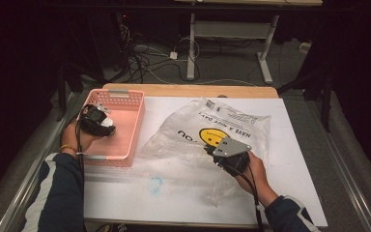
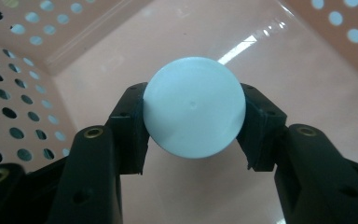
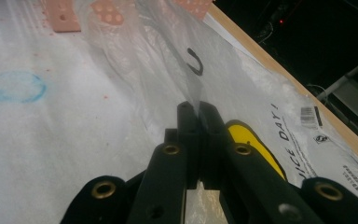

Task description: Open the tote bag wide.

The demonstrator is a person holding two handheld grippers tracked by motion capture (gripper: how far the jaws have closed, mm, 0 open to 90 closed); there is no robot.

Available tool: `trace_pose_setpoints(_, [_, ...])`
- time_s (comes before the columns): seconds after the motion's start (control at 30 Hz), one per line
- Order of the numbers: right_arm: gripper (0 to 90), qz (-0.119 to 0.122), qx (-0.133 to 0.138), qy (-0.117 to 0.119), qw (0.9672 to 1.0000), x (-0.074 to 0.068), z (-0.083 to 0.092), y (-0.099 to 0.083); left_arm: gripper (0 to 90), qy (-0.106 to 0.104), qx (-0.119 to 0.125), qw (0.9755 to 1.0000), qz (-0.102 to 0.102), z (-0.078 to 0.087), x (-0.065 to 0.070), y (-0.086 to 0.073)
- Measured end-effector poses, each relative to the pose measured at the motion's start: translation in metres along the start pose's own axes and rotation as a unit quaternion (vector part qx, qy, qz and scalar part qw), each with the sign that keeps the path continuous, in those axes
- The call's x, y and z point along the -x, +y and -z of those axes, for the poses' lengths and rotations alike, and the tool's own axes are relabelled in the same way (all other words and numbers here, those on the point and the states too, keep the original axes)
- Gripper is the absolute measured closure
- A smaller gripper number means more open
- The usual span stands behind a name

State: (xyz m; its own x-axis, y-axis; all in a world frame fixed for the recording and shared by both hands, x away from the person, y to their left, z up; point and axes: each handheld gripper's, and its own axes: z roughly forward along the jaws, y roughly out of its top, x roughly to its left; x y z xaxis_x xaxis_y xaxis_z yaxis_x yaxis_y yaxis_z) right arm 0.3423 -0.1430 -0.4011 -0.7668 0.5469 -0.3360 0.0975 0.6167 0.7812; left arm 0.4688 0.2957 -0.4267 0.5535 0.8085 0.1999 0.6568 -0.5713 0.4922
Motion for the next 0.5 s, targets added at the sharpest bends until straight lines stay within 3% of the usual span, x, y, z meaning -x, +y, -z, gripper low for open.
trace_pose_setpoints(0.23, [90.0, -0.003, 0.002, 0.006, 1.0, -0.003, -0.002, 0.002, 48.2, 0.02, 0.04, 0.9989, 0.017, 0.013, -0.005, -0.004])
trace_pose_setpoints(0.4, [90.0, -0.008, 0.004, 0.012, 0.9999, -0.002, -0.002, 0.002, 48.2, 0.033, 0.081, 0.996, 0.02, 0.024, -0.001, -0.004])
trace_pose_setpoints(0.5, [90.0, -0.009, 0.007, 0.013, 0.9998, -0.002, 0.0, 0.003, 48.3, 0.022, 0.108, 0.9936, 0.024, 0.031, 0.002, -0.004])
